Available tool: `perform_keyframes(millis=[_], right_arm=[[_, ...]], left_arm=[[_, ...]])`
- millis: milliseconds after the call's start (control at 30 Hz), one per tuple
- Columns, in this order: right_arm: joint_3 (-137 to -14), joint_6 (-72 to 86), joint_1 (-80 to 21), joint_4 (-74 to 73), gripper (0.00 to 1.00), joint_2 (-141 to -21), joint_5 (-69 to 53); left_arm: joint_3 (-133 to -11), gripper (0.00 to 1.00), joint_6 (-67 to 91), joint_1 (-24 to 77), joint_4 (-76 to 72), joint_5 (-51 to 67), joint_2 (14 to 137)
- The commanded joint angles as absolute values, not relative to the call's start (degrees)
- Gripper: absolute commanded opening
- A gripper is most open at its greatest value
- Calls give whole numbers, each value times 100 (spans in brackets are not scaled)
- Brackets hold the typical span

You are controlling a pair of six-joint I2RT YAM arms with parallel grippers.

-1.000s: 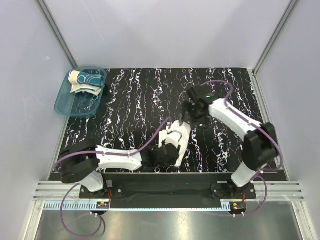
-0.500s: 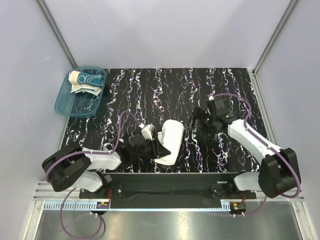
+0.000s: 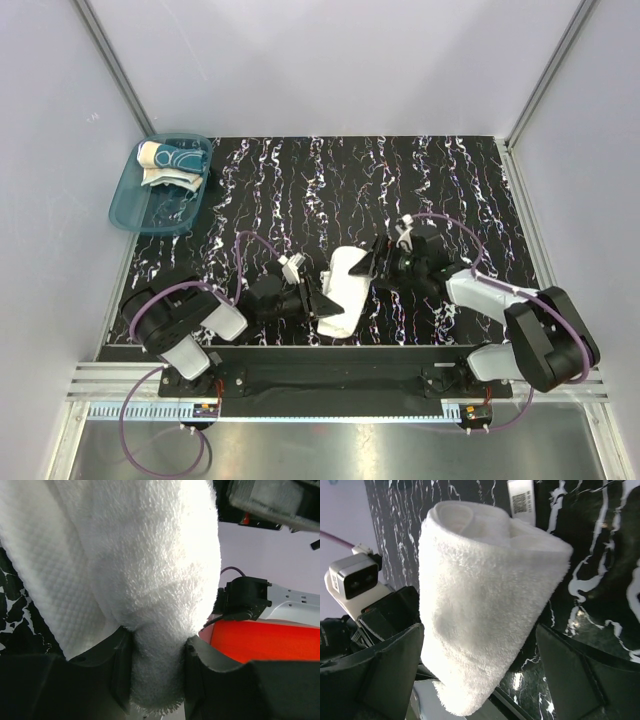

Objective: Roll the towels
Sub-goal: Roll the towel, then place the rolled towel into the container

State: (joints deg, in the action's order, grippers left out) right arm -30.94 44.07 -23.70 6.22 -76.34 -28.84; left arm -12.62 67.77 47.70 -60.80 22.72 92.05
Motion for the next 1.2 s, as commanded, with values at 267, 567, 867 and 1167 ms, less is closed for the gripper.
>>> perform_keyframes(millis=[267,567,867,1167], right_arm=[[-2488,5009,-3436,2996,100,-8559,-2743],[-1890,5625,-3621,5175,67,-9298,-2645],[-2328,5248,-3621,4484,45,-8510,-2575],[-3295,4474,-3340,2375,46,-7006,-2707]], left_arm=[[-1116,18,7101,4676,-6011,2645,9518],[-940,20,7471,4649,-7084,2804,10178],[-1669,69,5760,4658,-3116,2129,8071],[-2759,99,4773,4527,-9,1160,6075]])
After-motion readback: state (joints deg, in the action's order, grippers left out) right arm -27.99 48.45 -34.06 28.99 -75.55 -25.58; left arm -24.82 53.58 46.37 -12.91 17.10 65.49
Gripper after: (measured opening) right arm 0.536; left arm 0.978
